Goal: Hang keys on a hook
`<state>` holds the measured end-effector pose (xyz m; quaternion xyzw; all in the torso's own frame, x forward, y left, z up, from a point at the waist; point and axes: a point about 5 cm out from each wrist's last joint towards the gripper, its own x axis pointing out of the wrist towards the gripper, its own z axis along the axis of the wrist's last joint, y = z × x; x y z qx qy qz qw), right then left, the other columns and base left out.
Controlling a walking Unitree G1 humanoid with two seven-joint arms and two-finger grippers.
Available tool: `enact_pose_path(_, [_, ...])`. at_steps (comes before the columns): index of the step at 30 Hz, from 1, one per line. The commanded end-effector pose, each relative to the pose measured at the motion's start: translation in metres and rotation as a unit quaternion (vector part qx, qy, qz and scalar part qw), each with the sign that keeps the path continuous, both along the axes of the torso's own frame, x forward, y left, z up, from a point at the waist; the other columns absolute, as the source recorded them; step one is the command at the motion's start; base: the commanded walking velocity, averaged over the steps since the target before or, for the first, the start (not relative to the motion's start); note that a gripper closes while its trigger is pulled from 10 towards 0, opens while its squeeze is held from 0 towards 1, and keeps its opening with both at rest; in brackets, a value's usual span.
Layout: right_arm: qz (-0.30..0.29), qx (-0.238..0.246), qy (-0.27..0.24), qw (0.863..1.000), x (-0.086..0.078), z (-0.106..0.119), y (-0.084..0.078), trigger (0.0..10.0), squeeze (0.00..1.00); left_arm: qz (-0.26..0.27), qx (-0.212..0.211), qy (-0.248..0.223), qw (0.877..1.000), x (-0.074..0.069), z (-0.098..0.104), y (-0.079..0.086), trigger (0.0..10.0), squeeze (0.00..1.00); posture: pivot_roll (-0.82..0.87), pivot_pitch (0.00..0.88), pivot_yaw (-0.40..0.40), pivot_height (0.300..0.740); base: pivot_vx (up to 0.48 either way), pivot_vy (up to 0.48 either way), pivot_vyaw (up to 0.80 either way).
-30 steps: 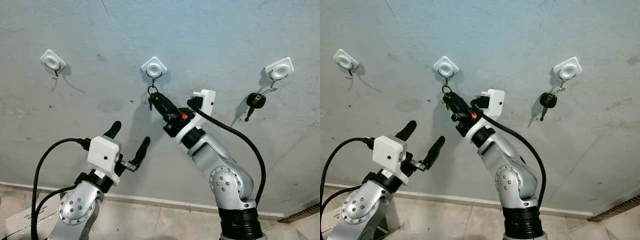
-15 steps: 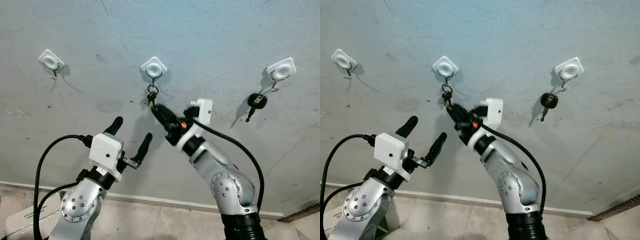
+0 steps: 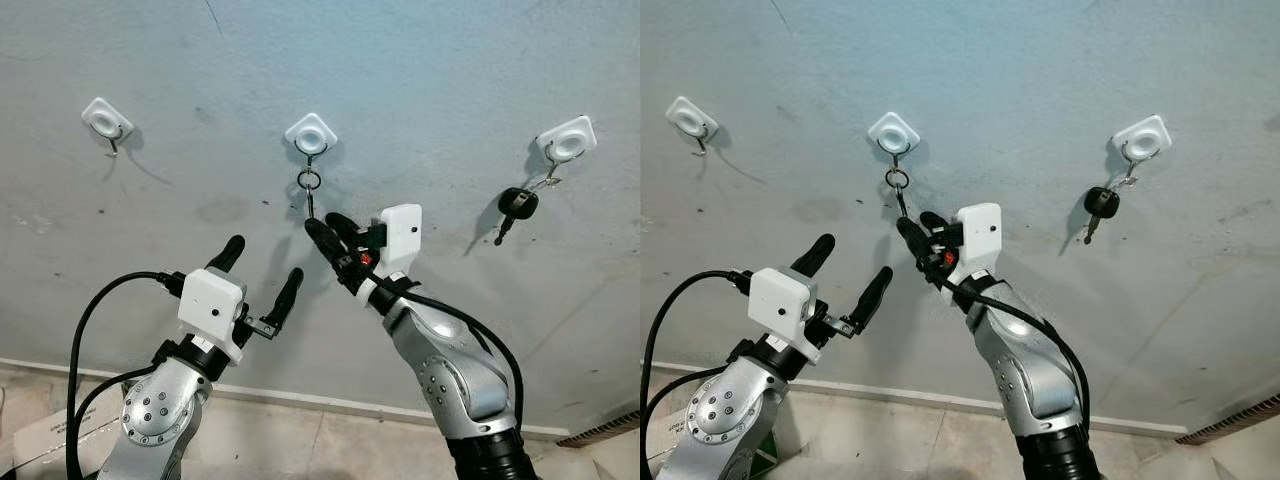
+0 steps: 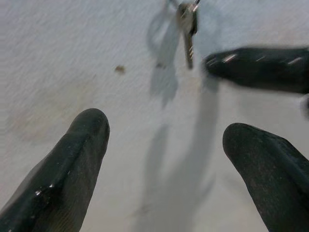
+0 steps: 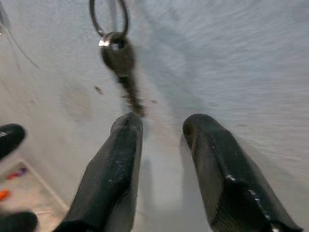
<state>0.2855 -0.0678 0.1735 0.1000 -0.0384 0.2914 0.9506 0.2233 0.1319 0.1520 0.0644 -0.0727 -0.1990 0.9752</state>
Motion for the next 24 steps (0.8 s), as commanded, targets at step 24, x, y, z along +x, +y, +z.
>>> enact_pose_path(24, [-0.131, -0.101, 0.022, 0.986, -0.075, -0.024, -0.072, 10.0, 1.0, 0.107, 0.039, 0.051, 0.992, -0.012, -0.02, 0.025, 10.0, 0.0, 0.05, 0.11, 0.042, 0.74, 0.0, 0.0, 0.0])
